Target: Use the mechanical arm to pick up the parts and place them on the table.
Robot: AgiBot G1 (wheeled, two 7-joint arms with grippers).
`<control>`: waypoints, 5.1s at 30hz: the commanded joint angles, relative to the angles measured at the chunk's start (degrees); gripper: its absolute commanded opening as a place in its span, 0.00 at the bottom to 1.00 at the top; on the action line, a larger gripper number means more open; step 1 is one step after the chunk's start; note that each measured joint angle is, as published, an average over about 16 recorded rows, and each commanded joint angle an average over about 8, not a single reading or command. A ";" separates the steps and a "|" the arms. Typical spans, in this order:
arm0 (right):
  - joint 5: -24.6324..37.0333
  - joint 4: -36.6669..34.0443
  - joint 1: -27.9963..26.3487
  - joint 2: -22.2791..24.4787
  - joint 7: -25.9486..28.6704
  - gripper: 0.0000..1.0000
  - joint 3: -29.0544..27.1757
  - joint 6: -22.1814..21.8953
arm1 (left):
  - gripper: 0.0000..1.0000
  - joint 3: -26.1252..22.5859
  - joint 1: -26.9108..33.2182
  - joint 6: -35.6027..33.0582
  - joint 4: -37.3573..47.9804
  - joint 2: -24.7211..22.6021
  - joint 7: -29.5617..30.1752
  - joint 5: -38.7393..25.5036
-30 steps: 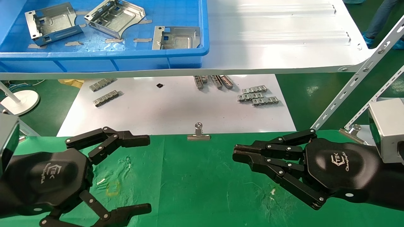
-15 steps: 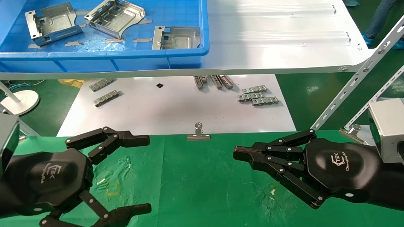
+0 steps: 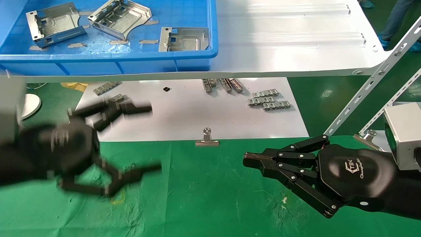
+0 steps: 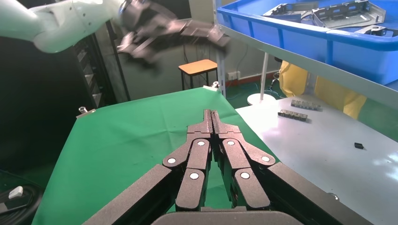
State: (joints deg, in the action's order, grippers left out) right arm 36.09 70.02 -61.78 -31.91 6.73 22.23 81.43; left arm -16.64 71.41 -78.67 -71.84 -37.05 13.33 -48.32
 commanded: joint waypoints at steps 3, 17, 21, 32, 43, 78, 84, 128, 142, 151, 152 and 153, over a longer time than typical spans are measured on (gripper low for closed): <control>0.00 0.00 0.00 0.00 0.00 0.11 0.00 0.00 | 1.00 -0.41 6.69 3.88 1.86 -1.76 1.30 -3.72; 0.00 0.00 0.00 0.00 0.00 1.00 0.00 0.00 | 1.00 -15.00 38.20 19.39 38.39 -19.13 8.99 -34.45; 0.00 0.00 0.00 0.00 0.00 1.00 0.00 0.00 | 0.86 -17.34 42.77 22.58 47.72 -22.81 8.87 -39.11; 0.00 0.00 0.00 0.00 0.00 1.00 0.00 0.00 | 0.00 -17.09 46.65 24.14 59.53 -26.02 2.68 -39.19; 0.00 0.00 0.00 0.00 0.00 1.00 0.00 0.00 | 0.00 -17.34 48.85 24.89 65.46 -27.33 0.71 -39.68; 0.00 0.00 0.00 0.00 0.00 1.00 0.00 0.00 | 0.00 -12.21 49.34 19.43 66.57 -25.78 -9.97 -32.17; 0.00 0.00 0.00 0.00 0.00 1.00 0.00 0.00 | 0.00 -8.90 47.16 3.65 63.04 -22.12 -19.40 -26.50; 0.00 0.00 0.00 0.00 0.00 1.00 0.00 0.00 | 0.86 -31.89 22.44 -11.19 53.72 -8.24 -67.43 -19.41; 0.00 0.00 0.00 0.00 0.00 1.00 0.00 0.00 | 1.00 -32.42 25.54 -11.75 64.24 -9.99 -67.58 -19.09; 0.00 0.00 0.00 0.00 0.00 1.00 0.00 0.00 | 1.00 -30.19 24.17 -13.11 64.82 -9.82 -54.22 -12.46; -0.01 0.00 0.00 0.00 0.00 1.00 0.00 -0.01 | 1.00 -29.90 23.75 -13.15 64.72 -9.90 -52.45 -11.53; -0.01 -0.01 0.00 0.00 0.00 1.00 0.00 -0.01 | 1.00 -29.66 23.33 -13.18 64.60 -9.99 -50.99 -10.74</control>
State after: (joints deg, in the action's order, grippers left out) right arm 36.08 70.02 -61.77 -31.90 6.73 22.22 81.42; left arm -46.66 95.03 -91.77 -7.23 -47.07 -39.88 -60.03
